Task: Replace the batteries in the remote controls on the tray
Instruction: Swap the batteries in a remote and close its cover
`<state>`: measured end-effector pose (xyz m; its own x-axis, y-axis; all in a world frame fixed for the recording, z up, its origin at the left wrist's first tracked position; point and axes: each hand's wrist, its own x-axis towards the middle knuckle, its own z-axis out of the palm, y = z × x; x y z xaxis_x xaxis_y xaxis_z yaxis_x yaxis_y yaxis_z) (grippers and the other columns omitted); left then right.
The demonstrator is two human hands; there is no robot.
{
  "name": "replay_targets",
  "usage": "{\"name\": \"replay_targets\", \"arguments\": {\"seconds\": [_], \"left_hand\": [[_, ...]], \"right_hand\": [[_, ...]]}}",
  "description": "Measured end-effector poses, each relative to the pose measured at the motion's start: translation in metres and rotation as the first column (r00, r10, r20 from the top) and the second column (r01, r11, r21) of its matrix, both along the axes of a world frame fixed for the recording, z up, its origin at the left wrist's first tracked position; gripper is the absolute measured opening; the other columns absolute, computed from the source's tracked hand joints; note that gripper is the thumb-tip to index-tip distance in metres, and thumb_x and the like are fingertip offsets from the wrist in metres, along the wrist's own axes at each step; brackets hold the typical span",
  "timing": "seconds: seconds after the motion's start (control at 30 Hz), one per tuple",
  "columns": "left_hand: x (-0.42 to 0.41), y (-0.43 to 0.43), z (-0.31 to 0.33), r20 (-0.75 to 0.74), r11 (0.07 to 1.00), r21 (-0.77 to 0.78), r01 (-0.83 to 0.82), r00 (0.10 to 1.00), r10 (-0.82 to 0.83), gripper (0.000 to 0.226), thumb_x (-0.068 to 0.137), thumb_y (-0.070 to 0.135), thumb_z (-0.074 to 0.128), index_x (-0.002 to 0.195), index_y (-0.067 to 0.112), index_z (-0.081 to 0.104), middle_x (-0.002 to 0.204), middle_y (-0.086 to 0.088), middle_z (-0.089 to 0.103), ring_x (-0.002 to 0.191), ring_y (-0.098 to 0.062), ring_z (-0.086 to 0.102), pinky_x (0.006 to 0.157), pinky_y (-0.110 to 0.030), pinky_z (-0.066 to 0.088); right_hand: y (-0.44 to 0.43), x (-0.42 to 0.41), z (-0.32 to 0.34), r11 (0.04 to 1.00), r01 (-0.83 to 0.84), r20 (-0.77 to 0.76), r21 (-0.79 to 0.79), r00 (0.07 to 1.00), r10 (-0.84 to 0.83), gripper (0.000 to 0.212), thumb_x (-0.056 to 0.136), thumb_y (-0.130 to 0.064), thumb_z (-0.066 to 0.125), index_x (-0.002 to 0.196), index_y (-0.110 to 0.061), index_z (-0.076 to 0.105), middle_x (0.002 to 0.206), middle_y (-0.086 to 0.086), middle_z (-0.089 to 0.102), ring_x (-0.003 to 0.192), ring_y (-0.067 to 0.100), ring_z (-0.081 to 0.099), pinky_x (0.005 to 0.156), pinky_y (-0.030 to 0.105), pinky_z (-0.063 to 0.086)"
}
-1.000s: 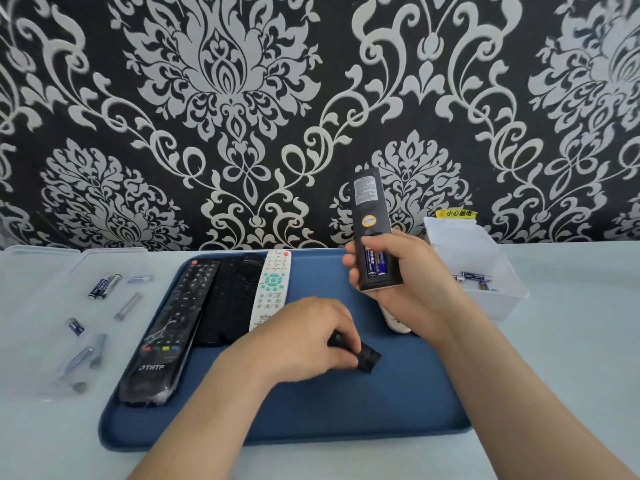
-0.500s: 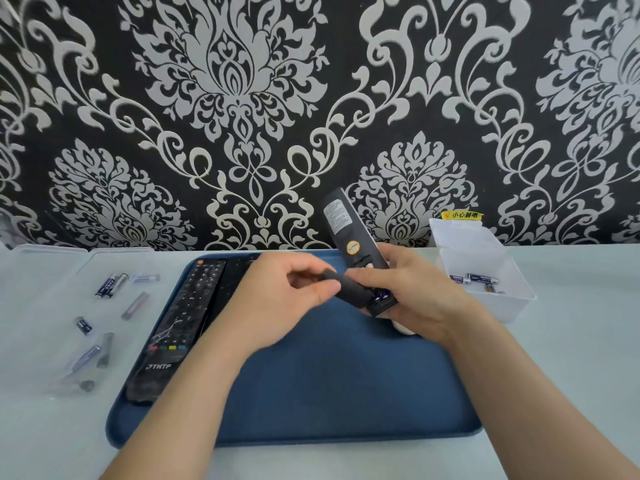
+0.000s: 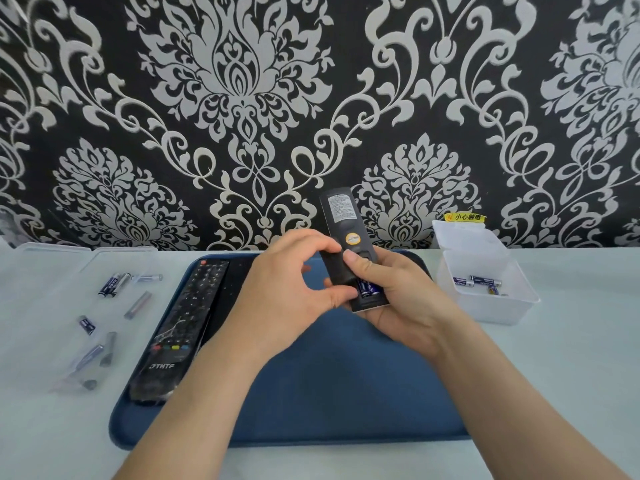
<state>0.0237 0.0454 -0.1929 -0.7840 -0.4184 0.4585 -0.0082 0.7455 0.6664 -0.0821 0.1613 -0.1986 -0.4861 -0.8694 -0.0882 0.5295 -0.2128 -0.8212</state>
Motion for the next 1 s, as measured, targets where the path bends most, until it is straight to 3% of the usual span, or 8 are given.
{"name": "replay_targets", "arguments": {"seconds": [0.1,0.27,0.47,0.57,0.7,0.8,0.9,1.0], "left_hand": [[-0.002,0.002,-0.001,0.011,0.997,0.075,-0.013,1.000,0.012,0.049,0.065,0.025,0.085,0.107,0.034,0.061,0.109,0.019,0.059,0.108,0.003,0.054,0.089,-0.009,0.043],[0.000,0.004,0.005,-0.049,0.975,0.218,0.049,0.998,-0.039,0.056,0.063,0.010,0.085,0.105,0.037,0.061,0.111,0.013,0.060,0.106,-0.001,0.058,0.086,-0.019,0.051],[-0.002,0.021,0.001,0.082,0.981,-0.166,0.102,0.993,-0.089,0.055,0.063,0.019,0.086,0.115,0.023,0.068,0.119,0.022,0.055,0.110,0.003,0.051,0.098,-0.003,0.029],[-0.003,0.021,-0.001,0.068,0.977,-0.197,0.084,0.995,-0.072,0.057,0.066,0.019,0.086,0.120,0.020,0.067,0.119,0.024,0.052,0.117,0.011,0.040,0.098,0.005,0.018],[-0.003,0.022,-0.004,0.043,0.971,-0.224,0.079,0.997,-0.071,0.057,0.070,0.021,0.083,0.123,0.018,0.064,0.130,0.013,0.057,0.117,0.018,0.029,0.099,0.006,0.014],[-0.004,0.022,-0.006,0.037,0.969,-0.232,0.083,0.996,-0.076,0.056,0.073,0.023,0.081,0.125,0.017,0.062,0.133,0.008,0.056,0.121,0.015,0.028,0.101,0.005,0.012],[-0.004,0.020,-0.006,0.051,0.956,-0.286,0.064,0.997,-0.052,0.052,0.074,0.028,0.078,0.122,0.014,0.065,0.130,0.005,0.060,0.120,0.001,0.039,0.103,0.001,0.015],[-0.006,0.019,-0.006,0.047,0.943,-0.333,0.021,0.999,-0.006,0.049,0.069,0.035,0.072,0.114,0.015,0.070,0.129,0.006,0.061,0.114,-0.011,0.043,0.102,-0.010,0.025]], "right_hand": [[-0.001,0.003,0.001,1.000,-0.011,-0.046,-0.002,0.999,0.011,0.022,0.092,-0.009,0.055,0.111,-0.002,0.062,0.088,0.011,0.072,0.072,0.021,0.069,0.065,0.028,0.058],[-0.005,0.005,0.001,0.996,0.013,0.014,0.090,1.000,-0.014,0.045,0.100,-0.046,0.042,0.111,-0.011,0.069,0.086,0.007,0.070,0.068,0.016,0.064,0.062,0.029,0.053],[-0.007,0.000,0.000,0.984,0.166,0.081,0.071,0.982,-0.172,0.053,0.099,-0.055,0.039,0.106,-0.009,0.065,0.082,0.010,0.067,0.067,0.022,0.060,0.059,0.031,0.053],[-0.006,0.000,0.001,0.975,0.206,0.089,0.078,0.973,-0.213,0.052,0.099,-0.055,0.040,0.109,-0.009,0.063,0.080,0.008,0.066,0.068,0.022,0.060,0.058,0.031,0.053],[-0.007,0.002,0.003,0.969,0.229,0.079,0.091,0.969,-0.236,0.053,0.099,-0.054,0.039,0.113,-0.009,0.063,0.076,0.006,0.066,0.067,0.020,0.060,0.058,0.030,0.053],[-0.007,0.004,0.004,0.969,0.234,0.084,0.086,0.967,-0.241,0.055,0.099,-0.053,0.040,0.118,-0.007,0.062,0.082,0.008,0.069,0.070,0.020,0.064,0.059,0.031,0.054],[-0.008,0.007,0.004,0.968,0.233,0.078,0.094,0.967,-0.241,0.055,0.099,-0.053,0.041,0.123,-0.008,0.062,0.103,0.013,0.072,0.088,0.022,0.069,0.071,0.034,0.058],[-0.007,0.011,0.004,0.962,0.254,0.036,0.104,0.965,-0.259,0.054,0.099,-0.053,0.041,0.119,-0.008,0.065,0.100,0.010,0.070,0.089,0.024,0.064,0.072,0.034,0.051]]}}
